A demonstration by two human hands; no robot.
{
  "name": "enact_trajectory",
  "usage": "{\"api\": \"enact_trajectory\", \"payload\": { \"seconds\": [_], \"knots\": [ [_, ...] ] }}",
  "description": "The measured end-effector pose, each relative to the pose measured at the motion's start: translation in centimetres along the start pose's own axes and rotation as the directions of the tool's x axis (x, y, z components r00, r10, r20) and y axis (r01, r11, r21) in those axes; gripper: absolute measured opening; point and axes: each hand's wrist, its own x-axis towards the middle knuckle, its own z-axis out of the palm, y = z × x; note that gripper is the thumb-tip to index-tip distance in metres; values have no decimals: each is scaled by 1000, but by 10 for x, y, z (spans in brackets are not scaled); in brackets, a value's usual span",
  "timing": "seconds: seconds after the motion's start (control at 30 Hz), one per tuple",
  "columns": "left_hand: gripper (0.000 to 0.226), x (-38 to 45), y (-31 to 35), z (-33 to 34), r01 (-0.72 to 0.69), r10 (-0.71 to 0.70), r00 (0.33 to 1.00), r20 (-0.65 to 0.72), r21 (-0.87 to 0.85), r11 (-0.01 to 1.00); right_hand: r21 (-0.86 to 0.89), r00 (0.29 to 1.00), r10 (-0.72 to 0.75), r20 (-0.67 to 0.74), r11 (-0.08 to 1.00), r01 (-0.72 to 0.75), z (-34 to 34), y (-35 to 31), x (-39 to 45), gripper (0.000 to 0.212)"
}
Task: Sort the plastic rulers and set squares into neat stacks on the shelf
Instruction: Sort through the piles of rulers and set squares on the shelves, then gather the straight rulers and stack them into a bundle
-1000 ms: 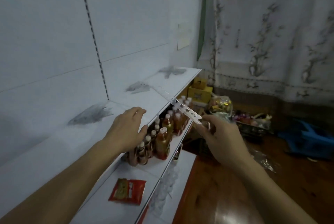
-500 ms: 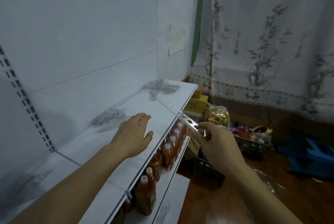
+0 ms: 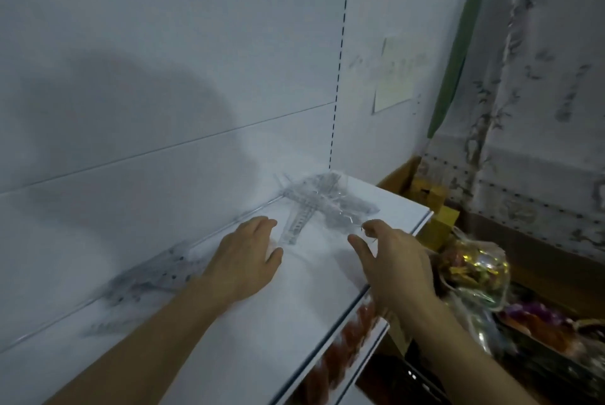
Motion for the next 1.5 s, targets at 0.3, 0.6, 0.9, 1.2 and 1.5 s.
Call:
{"api": "enact_trajectory", "payload": {
  "seconds": [0.3, 0.6, 0.9, 1.2, 1.5],
  "knots": [
    [66, 58, 19, 46, 269, -267, 957, -114, 6, 963, 59, 975, -212, 73, 976, 208, 53, 40, 112, 39],
    [73, 58, 15, 50, 297, -311, 938, -151, -109, 949, 198, 969, -238, 65, 955, 222, 70, 52, 118, 42],
    [58, 56, 9, 45, 270, -309, 934, -181, -213, 939, 338, 973, -227, 32, 919, 203, 70, 54, 117, 41],
    [39, 61, 8, 44, 328, -379, 892, -248, -223, 918, 436, 913, -361, 189, 864, 251, 71, 67, 184, 33],
    [23, 113, 18, 18, 613, -713, 688, -135, -418, 671, 491, 635, -703, 319, 696, 524, 73, 5, 262, 29]
  ]
}}
